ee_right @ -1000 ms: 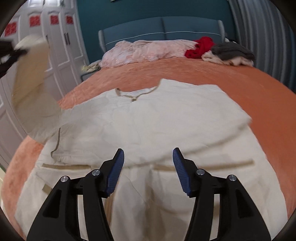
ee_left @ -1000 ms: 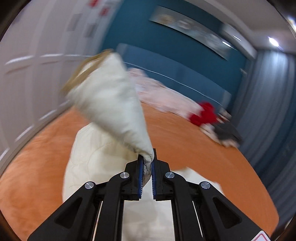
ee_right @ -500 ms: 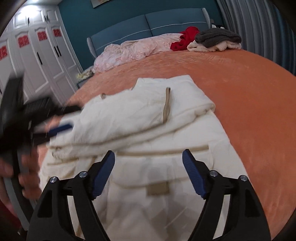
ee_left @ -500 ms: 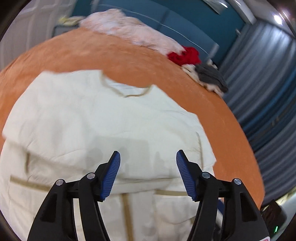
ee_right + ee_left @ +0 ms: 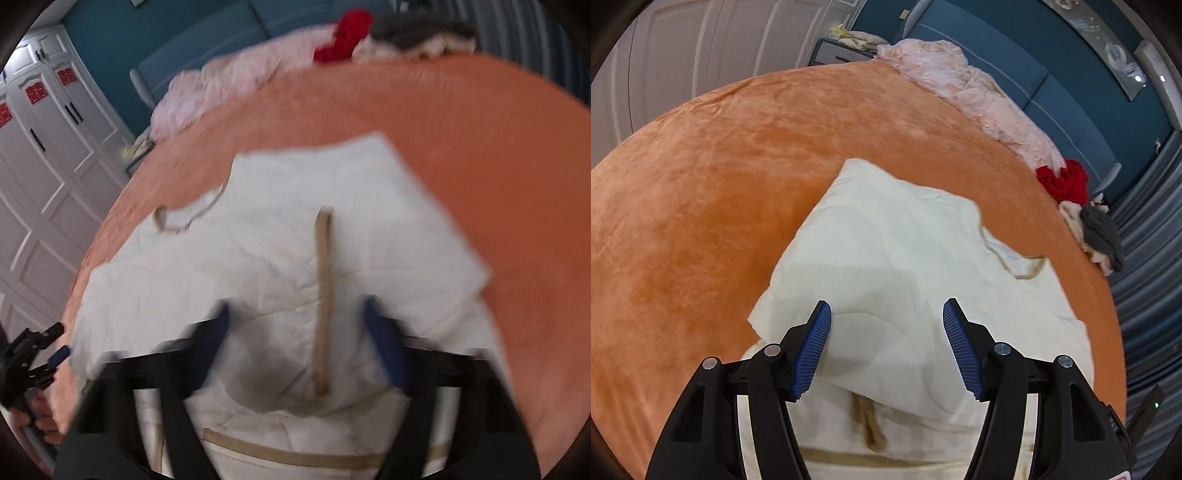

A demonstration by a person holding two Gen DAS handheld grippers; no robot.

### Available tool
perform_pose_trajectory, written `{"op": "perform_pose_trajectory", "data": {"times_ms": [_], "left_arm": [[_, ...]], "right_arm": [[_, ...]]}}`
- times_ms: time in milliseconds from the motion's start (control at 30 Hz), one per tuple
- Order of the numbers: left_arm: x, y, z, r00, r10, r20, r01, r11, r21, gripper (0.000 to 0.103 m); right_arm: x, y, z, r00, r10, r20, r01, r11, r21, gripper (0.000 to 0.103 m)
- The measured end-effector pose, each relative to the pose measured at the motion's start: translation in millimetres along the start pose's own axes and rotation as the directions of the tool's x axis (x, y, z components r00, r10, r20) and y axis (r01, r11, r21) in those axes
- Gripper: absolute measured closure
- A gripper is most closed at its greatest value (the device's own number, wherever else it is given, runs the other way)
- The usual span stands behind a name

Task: Fold large clothes

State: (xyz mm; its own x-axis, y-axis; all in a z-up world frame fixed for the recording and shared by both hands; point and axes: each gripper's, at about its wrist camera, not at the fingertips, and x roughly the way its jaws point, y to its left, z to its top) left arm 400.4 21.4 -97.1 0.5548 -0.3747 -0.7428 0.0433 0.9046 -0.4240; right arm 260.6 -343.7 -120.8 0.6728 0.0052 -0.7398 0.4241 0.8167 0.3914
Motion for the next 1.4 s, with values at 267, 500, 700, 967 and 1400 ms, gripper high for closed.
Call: {"op": "perform_pose_trajectory", "data": {"times_ms": [267,500,700,967,1400], "left_arm": [[20.5,5.0,-22.4,0.999,0.053,0.003,-0.053,0.993,0.106,0.042],[35.8,-6.9,-51.4,0.983,0.157,0.096,-0.177,0.949,0.26,0.042],[40.8,-6.7,-57.1,0.974,0.185,0.128,-0.214,0.935,0.282,0.041],[12.1,-12.0,-42.1,0.976,0.187,0.11,-0.211,0.936,0.282,0.04],[47.5,-65.7,-47.7,0.992,0.119,0.05,-0.129,0.935,0.331,0.036]], "right_arm": [[-47.6,2.6,-26.0,0.989,-0.043,0.138,0.054,0.995,-0.079,0.099],[-8.6,8.0,-52.2,0.985,-0.151,0.081,0.162,0.974,-0.161,0.098],[-5.5,2.7,-58.8,0.986,-0.146,0.082,0.157,0.975,-0.157,0.098],[-59.7,-0.1,-32.6,0.965,-0.181,0.189,0.198,0.977,-0.076,0.067],[13.1,93.2,-33.8,0.998,-0.009,0.07,0.029,0.956,-0.292,0.06]]}}
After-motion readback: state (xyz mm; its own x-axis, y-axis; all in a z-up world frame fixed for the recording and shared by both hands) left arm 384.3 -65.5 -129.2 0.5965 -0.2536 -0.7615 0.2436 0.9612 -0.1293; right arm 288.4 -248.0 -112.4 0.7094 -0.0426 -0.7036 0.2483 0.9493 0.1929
